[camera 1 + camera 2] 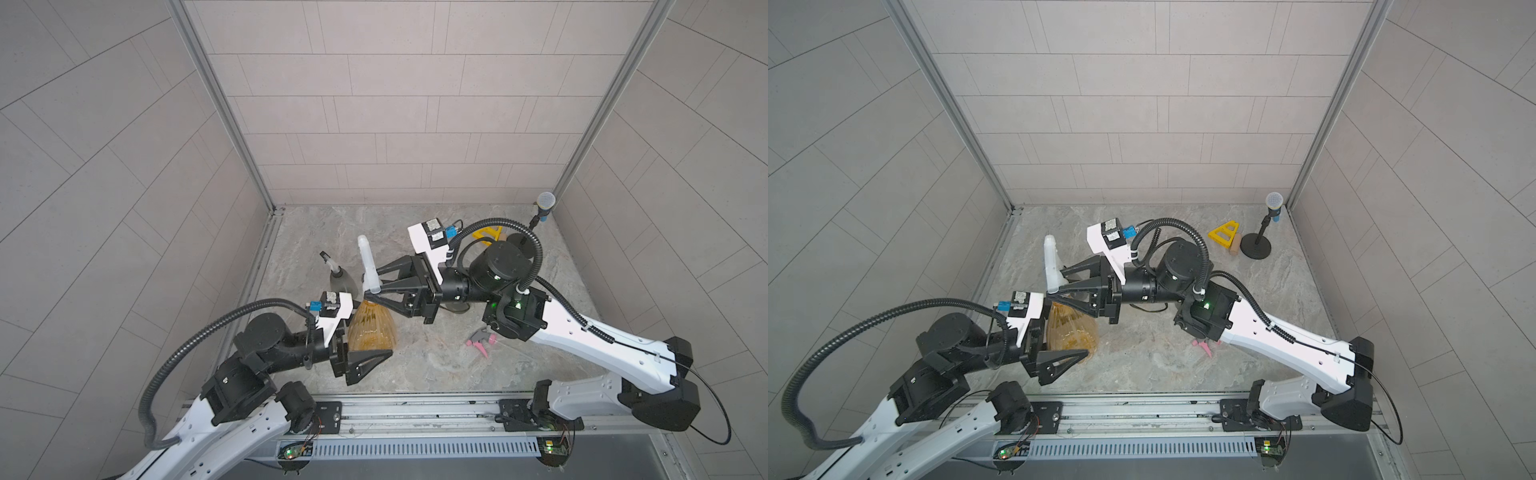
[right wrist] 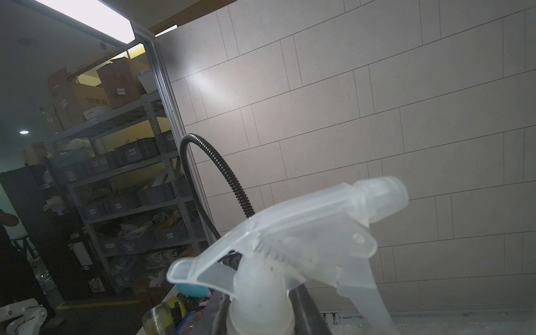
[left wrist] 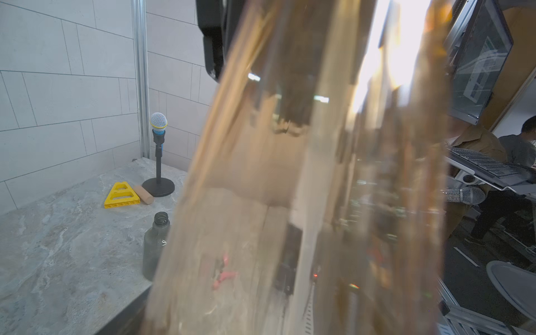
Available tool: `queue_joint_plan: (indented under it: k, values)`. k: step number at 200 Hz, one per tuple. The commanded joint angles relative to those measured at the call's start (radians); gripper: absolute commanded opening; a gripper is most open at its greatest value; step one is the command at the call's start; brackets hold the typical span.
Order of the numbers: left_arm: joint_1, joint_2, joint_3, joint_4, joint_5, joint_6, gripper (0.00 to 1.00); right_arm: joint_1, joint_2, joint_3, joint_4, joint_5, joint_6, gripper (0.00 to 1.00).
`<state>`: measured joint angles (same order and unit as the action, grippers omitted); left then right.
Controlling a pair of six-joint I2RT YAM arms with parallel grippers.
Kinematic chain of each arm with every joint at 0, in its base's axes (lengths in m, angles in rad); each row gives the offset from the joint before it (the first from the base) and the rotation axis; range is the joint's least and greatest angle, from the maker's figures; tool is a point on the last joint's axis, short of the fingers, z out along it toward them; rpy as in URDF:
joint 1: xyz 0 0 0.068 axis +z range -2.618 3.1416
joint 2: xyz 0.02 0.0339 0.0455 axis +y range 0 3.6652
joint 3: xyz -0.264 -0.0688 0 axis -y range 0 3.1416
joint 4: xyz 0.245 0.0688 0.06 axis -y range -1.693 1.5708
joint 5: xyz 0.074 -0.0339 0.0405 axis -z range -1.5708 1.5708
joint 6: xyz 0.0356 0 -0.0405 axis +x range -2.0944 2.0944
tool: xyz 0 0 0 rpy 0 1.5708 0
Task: Attach spray nozzles to spray bottles
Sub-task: Insert the spray nozzle into the spray bottle.
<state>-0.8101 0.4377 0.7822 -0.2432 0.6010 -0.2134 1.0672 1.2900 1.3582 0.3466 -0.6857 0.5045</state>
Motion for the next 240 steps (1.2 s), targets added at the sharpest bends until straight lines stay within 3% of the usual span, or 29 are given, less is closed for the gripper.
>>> queue_joint_plan:
  k: [1,61,124,165,240]
  values:
    - [0.001,-0.01,0.04,0.046,-0.001,-0.007,0.0,0.008,-0.024,-0.013,0.018,-0.008,-0.025,0.29]
    - [0.001,-0.016,0.045,0.043,-0.014,-0.001,0.0,0.008,-0.047,-0.052,0.002,0.022,-0.052,0.31]
    - [0.002,-0.011,0.052,0.037,-0.019,0.012,0.0,0.014,-0.083,-0.064,-0.074,0.054,-0.114,0.41]
    - [0.002,-0.005,0.063,0.0,-0.02,0.055,0.0,0.026,-0.113,-0.059,-0.151,0.087,-0.166,0.59]
    - [0.002,-0.021,0.061,-0.019,0.015,0.098,0.0,0.03,-0.256,-0.052,-0.453,0.169,-0.34,0.73]
